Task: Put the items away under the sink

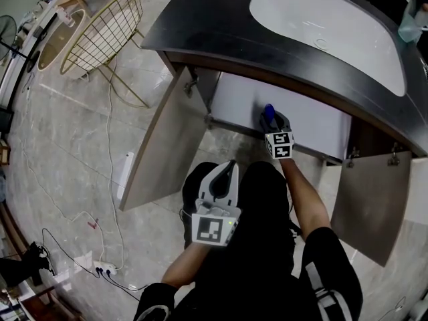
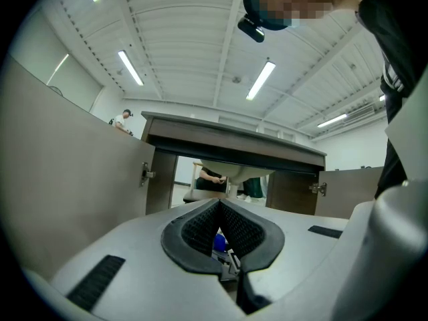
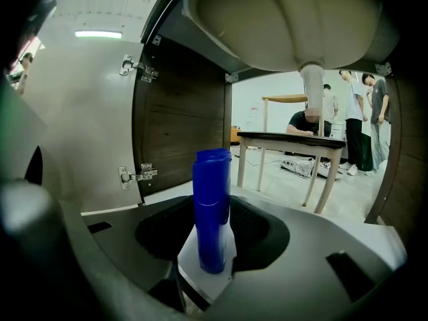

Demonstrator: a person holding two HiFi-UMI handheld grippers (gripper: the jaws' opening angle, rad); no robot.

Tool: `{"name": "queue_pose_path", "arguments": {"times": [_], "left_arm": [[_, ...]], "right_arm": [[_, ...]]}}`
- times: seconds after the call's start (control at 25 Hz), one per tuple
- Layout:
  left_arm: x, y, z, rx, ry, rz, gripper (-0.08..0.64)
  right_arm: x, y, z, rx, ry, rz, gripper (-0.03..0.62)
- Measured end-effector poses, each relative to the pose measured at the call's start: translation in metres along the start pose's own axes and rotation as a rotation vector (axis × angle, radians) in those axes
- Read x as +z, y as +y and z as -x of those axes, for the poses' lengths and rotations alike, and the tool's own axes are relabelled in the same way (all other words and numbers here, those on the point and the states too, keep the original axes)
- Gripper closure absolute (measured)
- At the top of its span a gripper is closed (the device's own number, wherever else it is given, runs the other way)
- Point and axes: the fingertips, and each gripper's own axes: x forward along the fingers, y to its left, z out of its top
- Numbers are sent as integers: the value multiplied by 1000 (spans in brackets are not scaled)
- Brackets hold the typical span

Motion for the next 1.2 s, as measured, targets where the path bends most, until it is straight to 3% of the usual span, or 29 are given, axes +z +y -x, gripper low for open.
{"name": "queue_pose_path", "arguments": {"times": [0.2, 0.52, 0.72, 0.84, 1.0, 1.2], "left_arm": [[-3, 3, -2, -3, 1, 14, 545], [-7, 19, -21, -4, 30, 53, 545], [-3, 25, -35, -17, 78, 64, 545], [16, 27, -51, -10, 113, 68, 545], [48, 27, -58, 0, 208, 89, 545], [99, 25, -59, -5, 275, 95, 545]], "right_arm": [[3, 3, 5, 9, 17, -23, 391], [-18, 6, 30, -20, 131, -93, 393], [-28, 6, 52, -46, 218, -179, 515], [-30, 6, 66, -48, 320, -230, 569], [-24, 16, 99, -31, 466, -294, 581], [6, 26, 138, -42, 570, -361, 581]]}}
